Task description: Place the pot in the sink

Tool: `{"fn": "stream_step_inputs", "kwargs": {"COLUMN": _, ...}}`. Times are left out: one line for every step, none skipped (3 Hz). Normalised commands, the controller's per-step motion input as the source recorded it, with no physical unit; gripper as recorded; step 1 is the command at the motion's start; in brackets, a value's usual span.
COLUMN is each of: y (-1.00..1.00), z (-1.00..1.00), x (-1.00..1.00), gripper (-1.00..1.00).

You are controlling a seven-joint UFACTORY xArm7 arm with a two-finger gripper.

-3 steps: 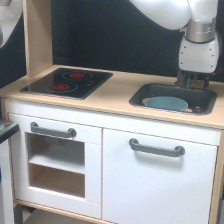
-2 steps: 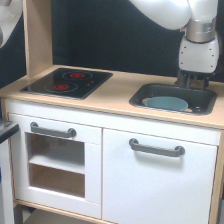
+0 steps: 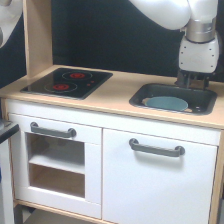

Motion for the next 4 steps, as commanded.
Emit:
{"fn": "stream_step_inputs", "kwargs": {"y": 0.56, "z": -0.91, "x": 1.00, "gripper": 0.99}}
{"fn": "stream_step_inputs", "kwargs": {"y": 0.25, "z": -0.99, "x": 1.00, "gripper": 1.00}}
{"fn": "stream_step_inputs", "kwargs": {"y": 0.48, "z": -0.59, "x": 1.00, "gripper": 0.87}}
{"fn": "stream_step_inputs", "kwargs": {"y": 0.22, "z": -0.67, "x": 1.00, "gripper": 1.00}}
